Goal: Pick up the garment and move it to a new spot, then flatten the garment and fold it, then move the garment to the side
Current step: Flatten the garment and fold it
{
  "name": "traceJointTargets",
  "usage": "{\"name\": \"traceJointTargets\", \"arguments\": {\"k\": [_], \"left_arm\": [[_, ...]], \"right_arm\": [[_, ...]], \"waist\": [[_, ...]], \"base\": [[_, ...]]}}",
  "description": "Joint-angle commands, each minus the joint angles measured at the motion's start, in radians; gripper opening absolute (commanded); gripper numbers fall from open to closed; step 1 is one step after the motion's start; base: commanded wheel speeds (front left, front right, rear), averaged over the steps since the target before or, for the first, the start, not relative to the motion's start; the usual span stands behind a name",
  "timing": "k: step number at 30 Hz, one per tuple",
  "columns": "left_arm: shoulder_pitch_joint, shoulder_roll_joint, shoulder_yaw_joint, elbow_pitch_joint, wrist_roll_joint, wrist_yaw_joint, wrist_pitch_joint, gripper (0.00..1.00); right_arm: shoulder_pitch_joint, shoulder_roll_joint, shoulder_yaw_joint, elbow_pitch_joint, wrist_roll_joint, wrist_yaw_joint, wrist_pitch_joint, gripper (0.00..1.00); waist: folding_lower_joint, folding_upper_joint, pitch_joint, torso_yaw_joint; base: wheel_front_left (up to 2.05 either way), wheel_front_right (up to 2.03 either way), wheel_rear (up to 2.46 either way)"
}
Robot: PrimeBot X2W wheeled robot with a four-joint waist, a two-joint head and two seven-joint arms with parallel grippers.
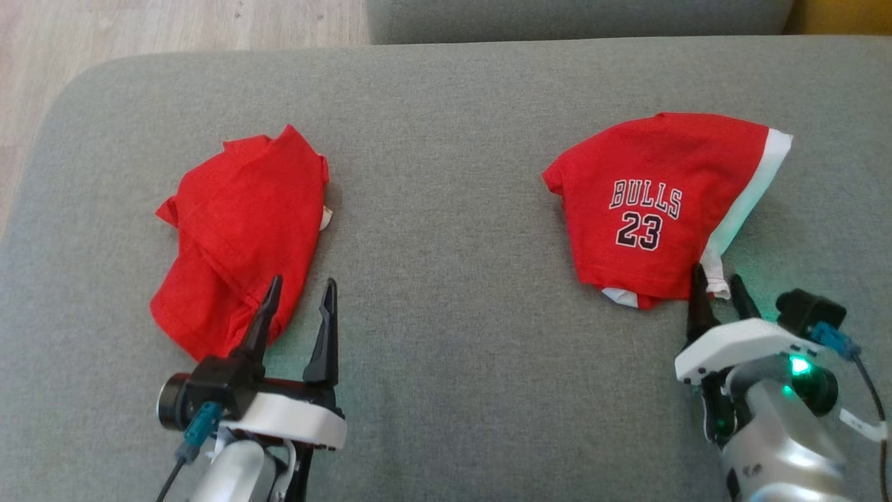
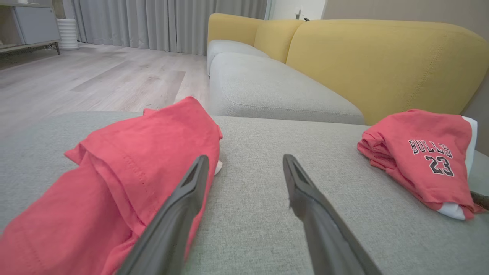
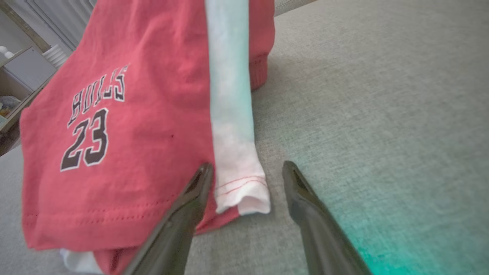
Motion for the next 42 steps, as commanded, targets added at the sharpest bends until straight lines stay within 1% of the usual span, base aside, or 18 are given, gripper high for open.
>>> {"name": "traceJointTargets", "arguments": {"k": [1,3,6,12,16,21,22,23,26,28,29,31,34,36,38,40,42], "left_arm": [[-0.047,0.004,0.038,-0.021,0.006,-0.004,-0.012,1.0],[-0.048,0.002,0.045,-0.018,0.008,-0.007,-0.012,1.0],[-0.046,-0.001,0.055,-0.012,0.011,-0.01,-0.012,1.0],[-0.031,-0.014,0.074,-0.009,0.013,-0.017,-0.012,1.0],[-0.017,-0.025,0.088,-0.007,0.012,-0.023,-0.012,1.0],[-0.001,-0.043,0.099,-0.003,0.016,-0.031,-0.012,1.0],[0.002,-0.046,0.1,-0.003,0.016,-0.033,-0.012,1.0],[0.005,-0.054,0.103,-0.003,0.018,-0.038,-0.012,1.0],[0.006,-0.064,0.108,-0.003,0.02,-0.045,-0.012,1.0],[0.007,-0.072,0.111,-0.002,0.02,-0.05,-0.012,1.0],[0.007,-0.072,0.111,-0.002,0.02,-0.05,-0.012,1.0],[0.01,-0.078,0.115,0.0,0.022,-0.054,-0.012,1.0],[0.014,-0.085,0.117,0.007,0.026,-0.06,-0.012,1.0],[0.017,-0.09,0.119,0.009,0.028,-0.064,-0.012,1.0],[0.018,-0.094,0.122,0.01,0.03,-0.066,-0.012,1.0],[0.022,-0.097,0.127,0.009,0.031,-0.067,-0.012,1.0],[0.029,-0.098,0.134,0.008,0.033,-0.07,-0.012,1.0]], "right_arm": [[-0.009,0.001,0.036,0.006,0.005,0.008,0.002,0.0],[-0.021,0.001,0.038,0.016,0.011,0.008,0.002,0.0],[-0.026,0.001,0.009,-0.017,0.009,0.008,0.002,0.0],[-0.018,0.001,-0.12,-0.179,-0.07,0.008,0.002,0.0],[-0.027,0.001,-0.183,-0.296,-0.129,0.008,0.002,0.0],[-0.077,0.001,-0.247,-0.398,-0.243,0.008,0.013,0.0],[-0.093,0.001,-0.259,-0.419,-0.269,0.008,0.028,0.0],[-0.127,0.001,-0.276,-0.459,-0.326,0.008,0.072,0.0],[-0.184,0.001,-0.291,-0.505,-0.412,0.008,0.147,0.0],[-0.236,-0.009,-0.289,-0.509,-0.455,0.008,0.197,0.0],[-0.236,-0.009,-0.289,-0.509,-0.455,0.008,0.197,0.0],[-0.306,-0.029,-0.288,-0.483,-0.473,0.008,0.242,0.0],[-0.44,-0.086,-0.315,-0.423,-0.514,0.008,0.27,0.0],[-0.533,-0.132,-0.334,-0.386,-0.57,0.008,0.254,0.0],[-0.619,-0.16,-0.338,-0.352,-0.625,0.008,0.222,0.0],[-0.683,-0.161,-0.315,-0.316,-0.668,0.008,0.187,0.0],[-0.717,-0.145,-0.264,-0.275,-0.706,0.008,0.15,0.0]], "waist": [[-0.0001,0.0,-0.001,0.0],[-0.0001,0.0,-0.003,-0.003],[-0.0001,0.0,-0.012,-0.008],[-0.0001,0.0,-0.045,-0.018],[-0.0001,0.0,-0.07,-0.023],[-0.0001,0.0,-0.1,-0.022],[-0.0001,0.0,-0.105,-0.02],[-0.0001,0.0,-0.113,-0.012],[-0.0001,0.0,-0.122,0.011],[-0.0001,0.0,-0.127,0.03],[-0.0001,0.0,-0.127,0.03],[-0.0001,0.0,-0.13,0.048],[-0.0001,0.0,-0.136,0.079],[-0.0001,0.0,-0.139,0.102],[-0.0001,0.0,-0.141,0.123],[-0.0001,0.0,-0.142,0.136],[-0.0001,0.0,-0.142,0.141]], "base": [[0.0,0.0,0.0],[0.0,0.0,0.0],[0.0,0.0,0.0],[0.0,0.0,0.0],[0.0,0.0,0.0],[0.0,0.0,0.0],[0.0,0.0,0.0],[0.0,0.0,0.0],[0.0,0.0,0.0],[0.0,0.0,0.0],[0.0,0.0,0.0],[0.0,0.0,0.0],[0.0,0.0,0.0],[0.0,0.0,0.0],[0.0,0.0,0.0],[0.0,0.0,0.0],[0.0,0.0,0.0]]}}
